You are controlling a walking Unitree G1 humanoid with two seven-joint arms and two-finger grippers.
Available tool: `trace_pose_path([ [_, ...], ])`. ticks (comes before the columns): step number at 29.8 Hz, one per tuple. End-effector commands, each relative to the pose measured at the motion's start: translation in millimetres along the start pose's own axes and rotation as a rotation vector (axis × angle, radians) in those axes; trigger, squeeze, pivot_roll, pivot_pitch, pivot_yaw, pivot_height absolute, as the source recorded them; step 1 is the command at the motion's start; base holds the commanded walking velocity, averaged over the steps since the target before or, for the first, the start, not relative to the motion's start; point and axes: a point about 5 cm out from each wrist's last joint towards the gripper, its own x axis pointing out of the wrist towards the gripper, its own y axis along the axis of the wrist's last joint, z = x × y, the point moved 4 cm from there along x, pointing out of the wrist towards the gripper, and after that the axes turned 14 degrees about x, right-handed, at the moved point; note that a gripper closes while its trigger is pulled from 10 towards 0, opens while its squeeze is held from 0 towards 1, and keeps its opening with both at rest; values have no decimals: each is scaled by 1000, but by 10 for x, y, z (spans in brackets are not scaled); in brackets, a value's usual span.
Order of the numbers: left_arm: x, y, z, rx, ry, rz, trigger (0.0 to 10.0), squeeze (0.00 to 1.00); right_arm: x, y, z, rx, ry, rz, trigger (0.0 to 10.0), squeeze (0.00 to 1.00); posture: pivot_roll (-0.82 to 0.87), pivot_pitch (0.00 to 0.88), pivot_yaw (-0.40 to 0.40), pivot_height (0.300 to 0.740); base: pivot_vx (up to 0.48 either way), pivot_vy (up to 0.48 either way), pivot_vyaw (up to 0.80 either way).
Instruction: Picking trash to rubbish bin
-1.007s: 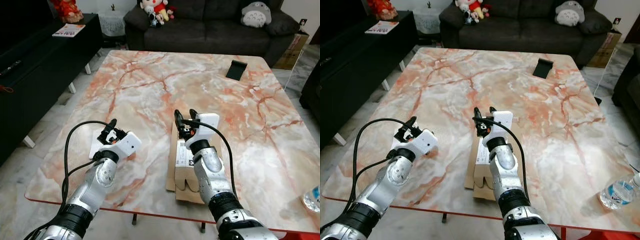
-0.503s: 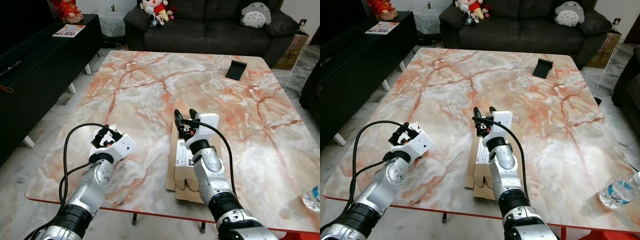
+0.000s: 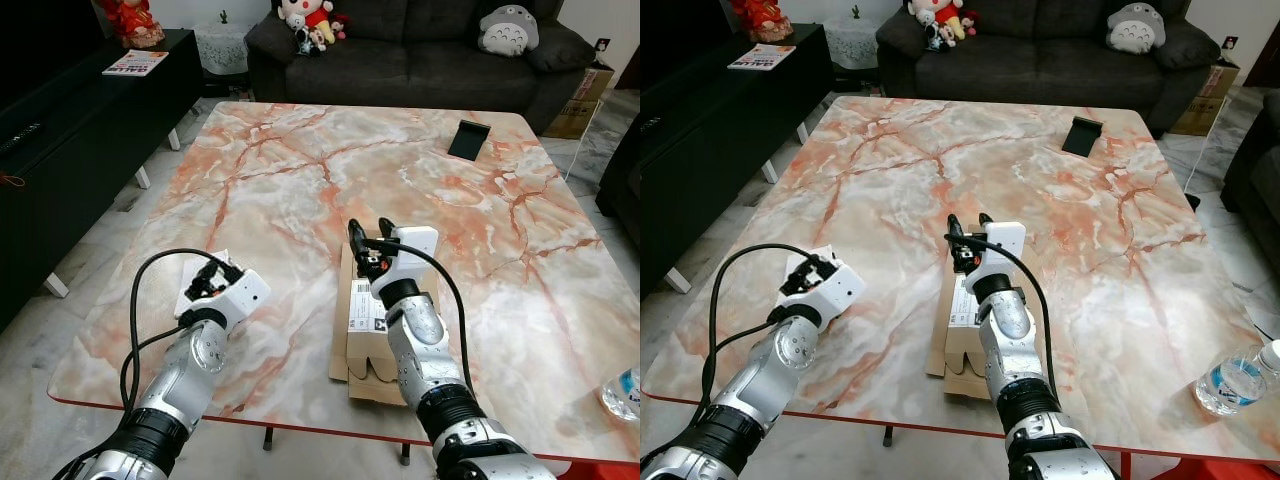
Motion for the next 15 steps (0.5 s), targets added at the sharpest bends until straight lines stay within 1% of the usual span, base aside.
trace_pose_path([
  [1, 7, -53, 35, -9, -23, -33, 0, 0, 22, 19, -10, 4, 0, 1, 10000, 0, 0, 57, -16, 740, 0, 0, 0],
  [14, 34, -29, 0, -50, -11, -35, 0, 0, 17, 16, -1, -2, 0, 0, 10000, 0, -8, 43, -10, 740, 0, 0, 0],
  [15, 35, -29, -2, -50, -9, -35, 0, 0, 18, 15, -1, -3, 1, -1, 10000, 0, -7, 30, -10, 740, 0, 0, 0],
])
